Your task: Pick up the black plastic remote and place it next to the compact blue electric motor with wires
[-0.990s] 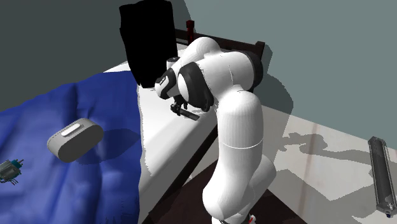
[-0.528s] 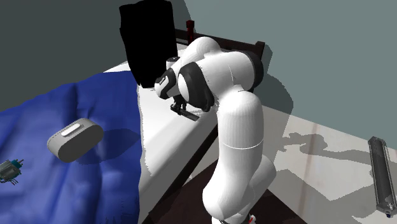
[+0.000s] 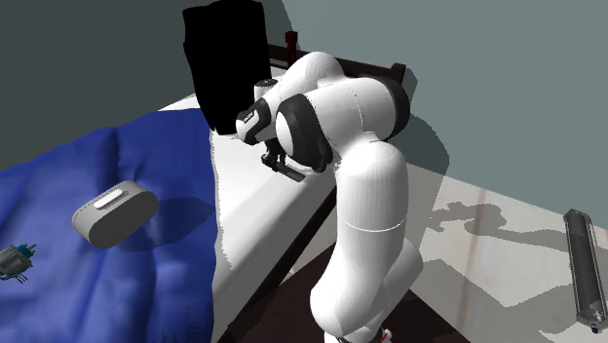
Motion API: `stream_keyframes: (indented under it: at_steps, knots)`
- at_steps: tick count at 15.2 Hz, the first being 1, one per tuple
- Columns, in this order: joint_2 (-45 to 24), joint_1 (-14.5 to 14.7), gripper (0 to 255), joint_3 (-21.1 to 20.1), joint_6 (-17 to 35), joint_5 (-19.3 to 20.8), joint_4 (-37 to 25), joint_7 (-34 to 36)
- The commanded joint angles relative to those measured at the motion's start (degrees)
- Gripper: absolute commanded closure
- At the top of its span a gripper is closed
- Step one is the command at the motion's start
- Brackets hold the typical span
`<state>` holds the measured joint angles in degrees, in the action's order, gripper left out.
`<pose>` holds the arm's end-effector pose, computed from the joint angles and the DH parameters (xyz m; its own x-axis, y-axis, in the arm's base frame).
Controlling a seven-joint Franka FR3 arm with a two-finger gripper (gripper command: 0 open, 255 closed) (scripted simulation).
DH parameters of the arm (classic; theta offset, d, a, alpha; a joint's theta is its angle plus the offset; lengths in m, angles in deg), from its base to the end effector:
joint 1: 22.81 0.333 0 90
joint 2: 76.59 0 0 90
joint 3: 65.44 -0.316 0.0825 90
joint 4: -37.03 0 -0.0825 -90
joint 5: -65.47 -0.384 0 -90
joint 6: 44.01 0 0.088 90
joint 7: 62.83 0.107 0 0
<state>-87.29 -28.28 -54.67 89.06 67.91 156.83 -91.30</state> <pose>0.5553 -0.1604 0.3405 0.9698 0.2437 0.0089 0.2422 -0.9668 0.0812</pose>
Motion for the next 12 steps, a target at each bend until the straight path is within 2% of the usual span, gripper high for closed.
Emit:
stream_keyframes:
  at_steps: [1, 12]
  knots:
    - [0.82, 0.05, 255, 0.03, -1.52, 0.14, -0.70, 0.04]
    - [4.83, 0.27, 255, 0.11, -9.37, 0.77, -4.59, 0.11]
